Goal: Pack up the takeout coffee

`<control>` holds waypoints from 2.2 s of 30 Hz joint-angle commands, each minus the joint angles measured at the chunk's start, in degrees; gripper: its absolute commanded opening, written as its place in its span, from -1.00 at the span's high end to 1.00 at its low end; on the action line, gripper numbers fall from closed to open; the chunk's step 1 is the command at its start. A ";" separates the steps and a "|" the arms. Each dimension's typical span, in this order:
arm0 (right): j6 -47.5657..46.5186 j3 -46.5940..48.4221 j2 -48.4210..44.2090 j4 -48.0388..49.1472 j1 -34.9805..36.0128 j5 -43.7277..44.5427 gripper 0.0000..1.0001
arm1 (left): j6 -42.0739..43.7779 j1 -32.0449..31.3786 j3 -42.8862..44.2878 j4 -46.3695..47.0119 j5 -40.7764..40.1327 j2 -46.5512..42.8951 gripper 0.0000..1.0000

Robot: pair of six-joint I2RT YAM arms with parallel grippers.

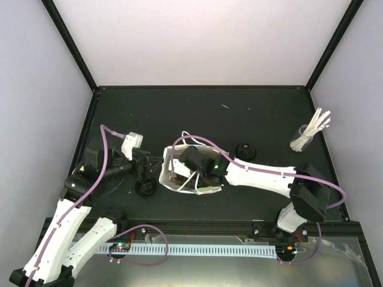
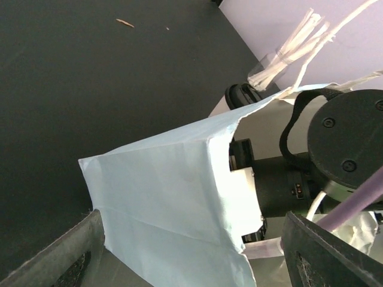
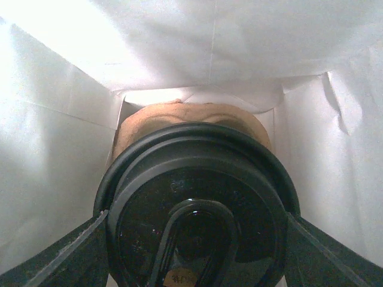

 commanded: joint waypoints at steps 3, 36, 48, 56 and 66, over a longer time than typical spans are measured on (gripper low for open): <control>-1.92 -3.76 1.73 -2.45 -0.34 2.38 0.03 | 2.56 0.08 1.02 2.64 -2.16 1.44 -0.68; 1.04 2.51 5.18 -7.01 -2.56 -4.44 0.05 | 4.35 0.86 5.94 -1.45 -2.88 7.33 -0.76; 1.73 11.77 9.99 -15.45 -11.15 -12.13 0.05 | 3.06 1.40 9.19 -1.75 -1.23 12.53 -0.76; 3.33 19.02 15.03 -21.57 -14.46 -17.10 0.04 | 1.77 1.57 10.13 0.01 1.25 15.99 -0.76; 5.09 21.92 18.36 -24.80 -17.90 -21.69 0.03 | 0.89 1.57 10.37 3.88 2.48 19.33 -0.75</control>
